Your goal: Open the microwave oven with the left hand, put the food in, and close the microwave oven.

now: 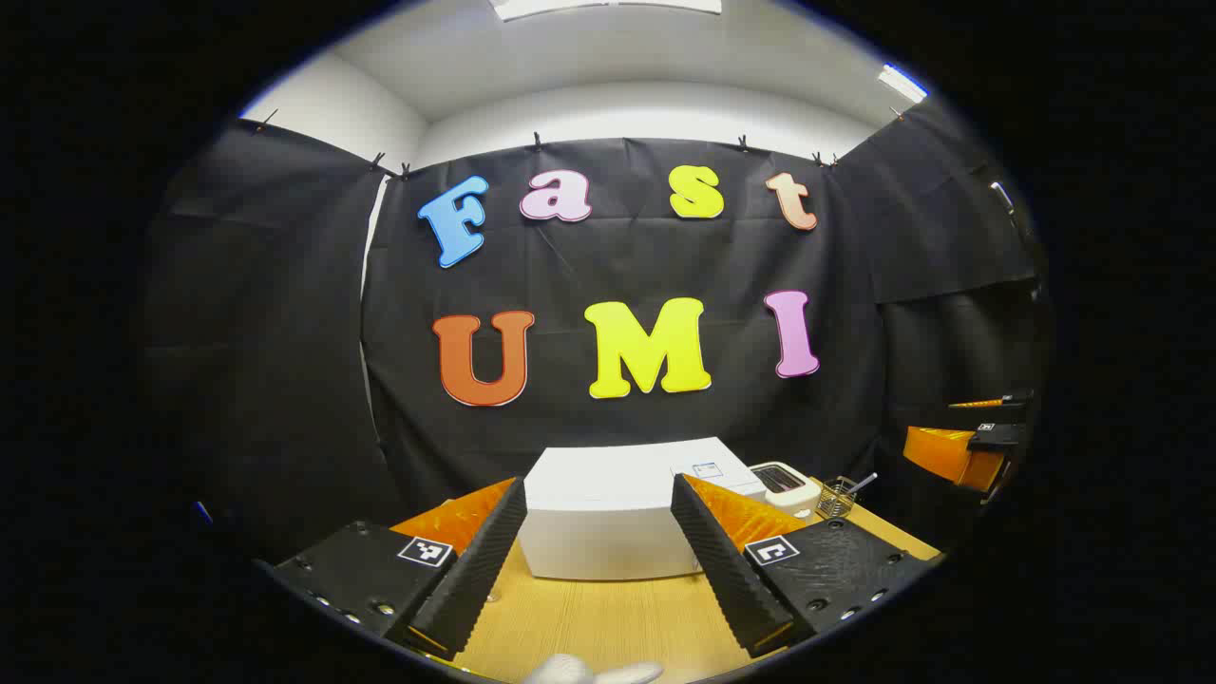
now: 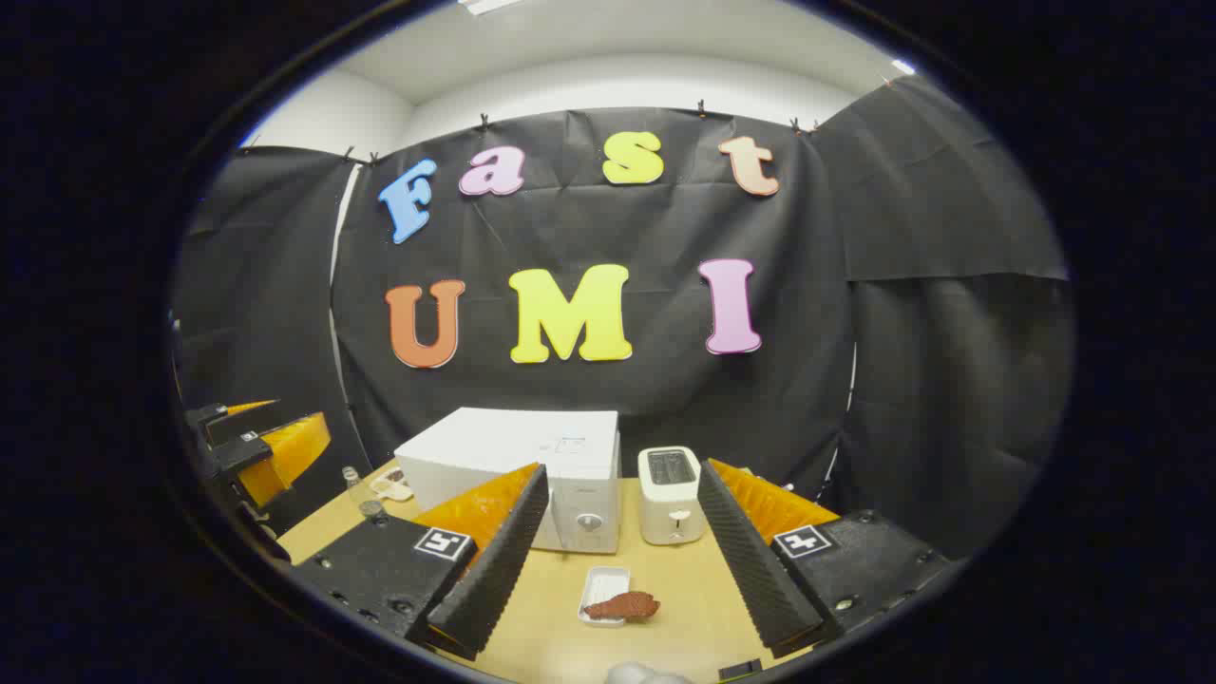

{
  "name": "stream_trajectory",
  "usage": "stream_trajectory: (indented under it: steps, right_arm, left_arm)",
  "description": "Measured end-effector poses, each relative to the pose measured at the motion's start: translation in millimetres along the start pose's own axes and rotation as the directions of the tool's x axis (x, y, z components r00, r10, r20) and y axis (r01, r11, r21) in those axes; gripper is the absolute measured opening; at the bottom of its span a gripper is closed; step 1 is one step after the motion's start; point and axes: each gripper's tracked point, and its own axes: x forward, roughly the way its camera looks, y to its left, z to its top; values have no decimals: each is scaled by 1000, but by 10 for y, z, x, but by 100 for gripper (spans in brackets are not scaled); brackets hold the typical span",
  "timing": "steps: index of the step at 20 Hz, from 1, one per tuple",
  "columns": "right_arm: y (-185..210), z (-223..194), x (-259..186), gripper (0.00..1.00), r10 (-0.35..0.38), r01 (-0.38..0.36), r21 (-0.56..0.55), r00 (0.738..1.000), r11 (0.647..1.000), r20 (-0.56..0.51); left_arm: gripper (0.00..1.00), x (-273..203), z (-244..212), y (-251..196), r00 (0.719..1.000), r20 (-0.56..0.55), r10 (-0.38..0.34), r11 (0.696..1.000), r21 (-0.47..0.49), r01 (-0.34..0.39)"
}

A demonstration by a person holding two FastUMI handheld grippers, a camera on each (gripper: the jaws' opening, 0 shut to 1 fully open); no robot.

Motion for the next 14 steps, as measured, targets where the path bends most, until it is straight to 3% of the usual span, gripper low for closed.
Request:
stream_trajectory:
  steps: [3, 4, 7, 8, 9, 14]
  right_arm:
    - [-38, -8, -13, 91, -3, 3, -16, 1000, 1000, -2]
    - [-55, -17, -11, 100, -5, 5, -19, 1000, 1000, -2]
    - [-141, 4, -1, 100, -13, 13, -21, 1000, 1000, -1]
    - [-166, 11, 6, 90, -18, 18, -21, 1000, 1000, 2]
    - [-185, 12, 18, 100, -19, 19, -20, 1000, 1000, 0]
    - [-190, -8, 109, 100, -14, 14, -27, 1000, 1000, -6]
  left_arm:
    - [96, 27, -21, -77, 1000, 0, -8, 1000, 0, 8]
    - [96, 46, -27, -103, 1000, 2, -9, 1000, 1, 9]
    - [96, 91, -59, -150, 1000, 1, -9, 1000, 7, 9]
    - [96, 103, -65, -163, 1000, 1, -11, 1000, 5, 11]
    - [96, 121, -73, -175, 1000, -4, -9, 1000, 5, 9]
    - [96, 224, -149, -189, 1000, -7, -2, 1000, 0, 2]
